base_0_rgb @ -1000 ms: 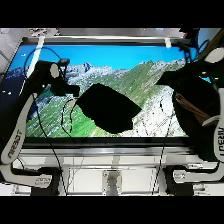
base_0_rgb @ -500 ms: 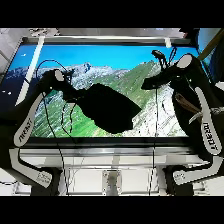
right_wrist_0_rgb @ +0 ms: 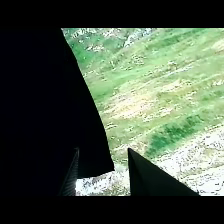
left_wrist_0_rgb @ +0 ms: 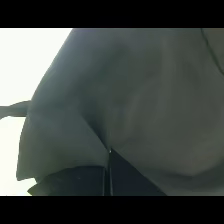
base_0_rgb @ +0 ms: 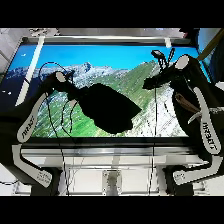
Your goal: Fold the clothes and pants, and hang the long-sleeved shirts on hangers.
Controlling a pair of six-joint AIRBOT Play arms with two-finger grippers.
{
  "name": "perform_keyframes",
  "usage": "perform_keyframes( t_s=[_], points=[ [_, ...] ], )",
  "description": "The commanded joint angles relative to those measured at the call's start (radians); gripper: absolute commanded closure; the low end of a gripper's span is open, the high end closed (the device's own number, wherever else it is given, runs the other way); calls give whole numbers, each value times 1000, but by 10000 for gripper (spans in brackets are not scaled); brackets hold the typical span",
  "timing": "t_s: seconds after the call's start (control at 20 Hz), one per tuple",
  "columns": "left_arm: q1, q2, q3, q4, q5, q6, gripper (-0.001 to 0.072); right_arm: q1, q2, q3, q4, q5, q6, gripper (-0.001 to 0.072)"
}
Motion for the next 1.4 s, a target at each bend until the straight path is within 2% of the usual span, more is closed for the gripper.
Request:
perform_keyframes(
  t_s=[0.0,0.15,0.25,0.45,0.5,0.6,0.75,1.05,1.35],
  points=[
    [14,33,0,6,6,37,700,1,-3,-21,-9,1,0,363],
    [30,64,0,17,-1,37,700,0,-36,-106,3,26,1,361],
    [31,72,0,18,-17,48,700,-18,-56,-175,70,22,-18,361],
    [31,72,0,24,-35,64,700,-82,-72,-280,273,12,-134,361],
    [31,72,0,24,-35,64,700,-94,-73,-294,286,-7,-140,361],
    [31,72,0,24,-35,64,701,-105,-89,-305,281,-32,-147,295],
    [31,72,0,24,-35,63,700,-105,-143,-304,284,-63,-158,254],
    [31,72,0,24,-35,63,701,-104,-200,-304,292,-97,-164,258],
    [31,72,0,24,-35,63,700,-72,-205,-304,367,-98,-185,268]
  ],
)
